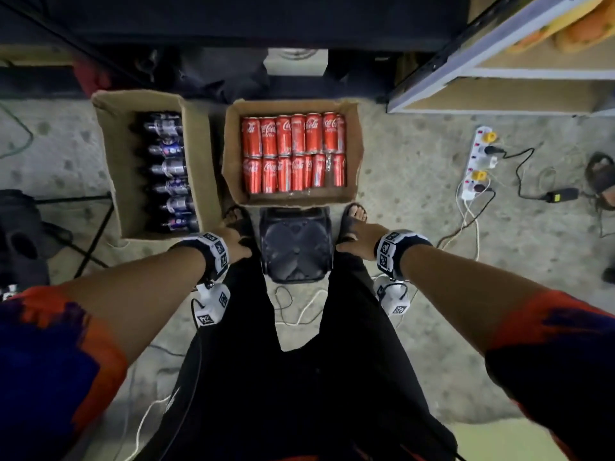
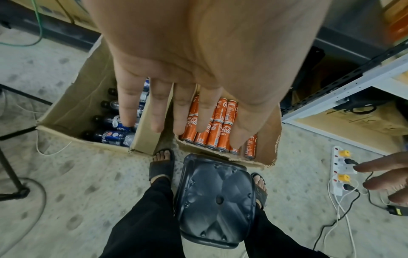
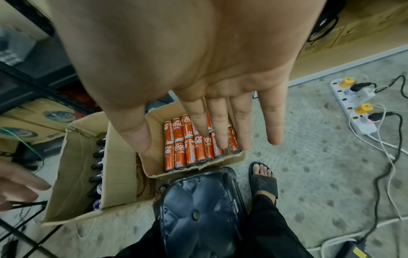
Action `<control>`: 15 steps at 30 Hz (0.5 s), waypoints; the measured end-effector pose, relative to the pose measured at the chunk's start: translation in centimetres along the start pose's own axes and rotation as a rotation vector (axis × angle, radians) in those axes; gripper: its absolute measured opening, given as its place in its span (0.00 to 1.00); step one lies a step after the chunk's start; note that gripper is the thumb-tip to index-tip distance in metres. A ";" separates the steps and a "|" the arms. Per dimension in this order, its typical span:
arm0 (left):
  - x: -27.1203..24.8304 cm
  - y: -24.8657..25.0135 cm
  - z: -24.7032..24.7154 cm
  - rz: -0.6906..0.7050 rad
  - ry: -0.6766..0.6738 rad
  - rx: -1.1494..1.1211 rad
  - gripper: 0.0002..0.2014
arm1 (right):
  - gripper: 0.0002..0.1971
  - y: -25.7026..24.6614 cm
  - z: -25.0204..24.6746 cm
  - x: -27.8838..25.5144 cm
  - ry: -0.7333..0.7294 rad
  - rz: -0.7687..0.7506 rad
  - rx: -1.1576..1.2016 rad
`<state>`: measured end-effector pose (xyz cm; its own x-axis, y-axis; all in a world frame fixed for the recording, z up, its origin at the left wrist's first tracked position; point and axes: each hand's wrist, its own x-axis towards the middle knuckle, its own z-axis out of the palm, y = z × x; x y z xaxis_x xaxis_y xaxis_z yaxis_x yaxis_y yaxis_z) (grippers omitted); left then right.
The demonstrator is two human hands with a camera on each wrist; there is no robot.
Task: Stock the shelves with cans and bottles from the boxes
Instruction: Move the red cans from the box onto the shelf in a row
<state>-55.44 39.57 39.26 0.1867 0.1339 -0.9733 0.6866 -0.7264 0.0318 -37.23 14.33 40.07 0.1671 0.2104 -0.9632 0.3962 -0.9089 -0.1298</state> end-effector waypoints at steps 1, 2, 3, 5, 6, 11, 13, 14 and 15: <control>0.8 0.1 0.0 -0.004 -0.011 -0.009 0.19 | 0.33 0.1 0.2 1.0 -0.007 0.012 0.007; 2.0 0.0 0.0 -0.015 -0.010 -0.012 0.20 | 0.32 0.2 0.4 2.0 -0.008 0.000 0.025; 2.9 0.1 -0.1 -0.024 0.007 -0.034 0.21 | 0.31 0.2 0.5 2.9 -0.015 -0.004 0.032; 5.0 0.0 -0.1 -0.058 0.014 -0.044 0.22 | 0.31 0.4 0.7 5.2 -0.020 0.008 0.035; 6.2 0.0 -0.1 -0.070 0.017 -0.055 0.24 | 0.31 0.4 0.6 6.3 -0.016 0.013 0.023; 12.9 0.0 -0.5 -0.045 0.070 -0.096 0.29 | 0.35 0.6 0.6 13.1 0.010 0.009 -0.024; 15.8 0.3 -0.9 -0.065 0.068 -0.110 0.22 | 0.26 0.6 0.4 15.6 0.030 -0.018 -0.009; 16.8 0.7 -1.4 -0.070 0.056 -0.128 0.18 | 0.23 0.7 0.1 16.8 0.053 -0.020 -0.002; 18.2 1.1 -1.8 -0.069 0.057 -0.153 0.16 | 0.22 0.6 -0.1 18.5 0.063 -0.010 0.012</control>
<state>-50.04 42.39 21.96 0.1716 0.2207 -0.9601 0.7972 -0.6037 0.0036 -33.82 17.70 22.18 0.2199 0.2417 -0.9451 0.3876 -0.9107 -0.1427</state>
